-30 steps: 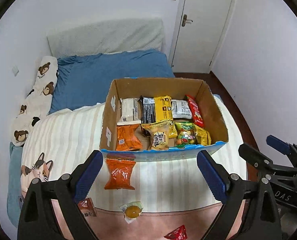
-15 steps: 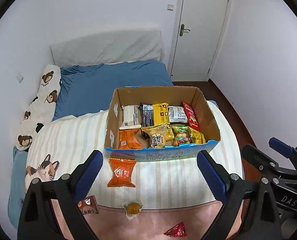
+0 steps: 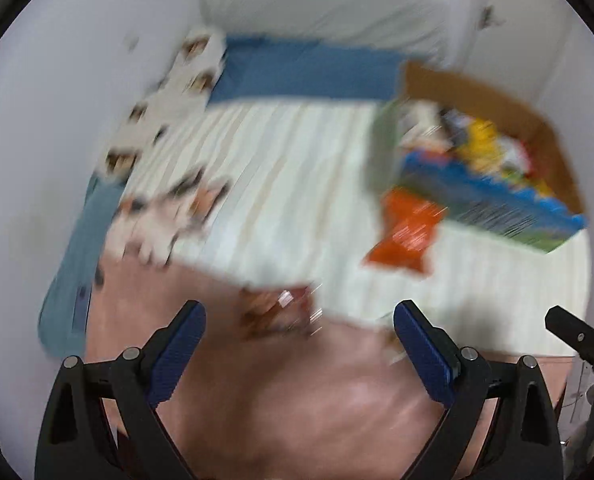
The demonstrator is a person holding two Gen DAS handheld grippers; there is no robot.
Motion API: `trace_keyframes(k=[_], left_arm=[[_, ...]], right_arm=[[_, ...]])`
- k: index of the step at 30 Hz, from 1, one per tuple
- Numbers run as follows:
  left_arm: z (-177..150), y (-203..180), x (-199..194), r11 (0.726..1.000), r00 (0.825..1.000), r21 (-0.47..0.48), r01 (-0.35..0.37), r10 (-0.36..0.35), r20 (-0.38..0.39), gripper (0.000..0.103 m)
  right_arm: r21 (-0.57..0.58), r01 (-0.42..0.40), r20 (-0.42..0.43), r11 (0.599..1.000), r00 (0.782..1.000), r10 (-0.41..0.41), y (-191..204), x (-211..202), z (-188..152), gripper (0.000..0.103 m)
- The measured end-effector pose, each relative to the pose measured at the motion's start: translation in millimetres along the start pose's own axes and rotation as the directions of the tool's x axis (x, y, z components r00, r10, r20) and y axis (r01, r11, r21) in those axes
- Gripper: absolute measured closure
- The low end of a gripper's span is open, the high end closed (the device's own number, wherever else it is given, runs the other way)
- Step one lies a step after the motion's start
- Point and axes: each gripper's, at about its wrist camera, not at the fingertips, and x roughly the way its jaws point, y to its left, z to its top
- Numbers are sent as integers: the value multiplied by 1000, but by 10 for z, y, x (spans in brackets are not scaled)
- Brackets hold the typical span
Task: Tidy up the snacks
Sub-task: 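Lift both tools away from the box and lower them toward the bed, then grasp the brown biscuit packet with the left tool while the right tool grasps the orange packet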
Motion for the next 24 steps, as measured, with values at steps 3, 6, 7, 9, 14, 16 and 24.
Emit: trace_keyframes(k=[3,6,7,9,14,16,24], left_arm=[[-88,221,374,999,995,-51,-19,14,-96,7],[-118,306,669,998,988,-54,-17,9,-152,7],[-111,268,690,999,988,-29,-18,13,-157,7],[-105,129,842,994,986,113,4,15,-167,7],[-260,-349,1214,801,971,595,-59,185,-153,7],[-355,-487,1363,680,969,730,-69,220,-114,7],[16,-376,1592,817,971,572,73,73,-227,42]], right_arm=[[25,-50,-101,998,994,52,89,545,-59,4],[45,-55,-184,997,981,63,163,994,-114,4],[46,-50,-207,998,977,58,189,1122,-124,4],[23,-32,-233,999,972,36,247,1266,-131,4],[-26,3,-256,1000,967,-9,299,1369,-155,4],[-29,19,-256,999,966,-26,281,1360,-161,4],[38,2,-201,999,980,5,307,1277,63,4]])
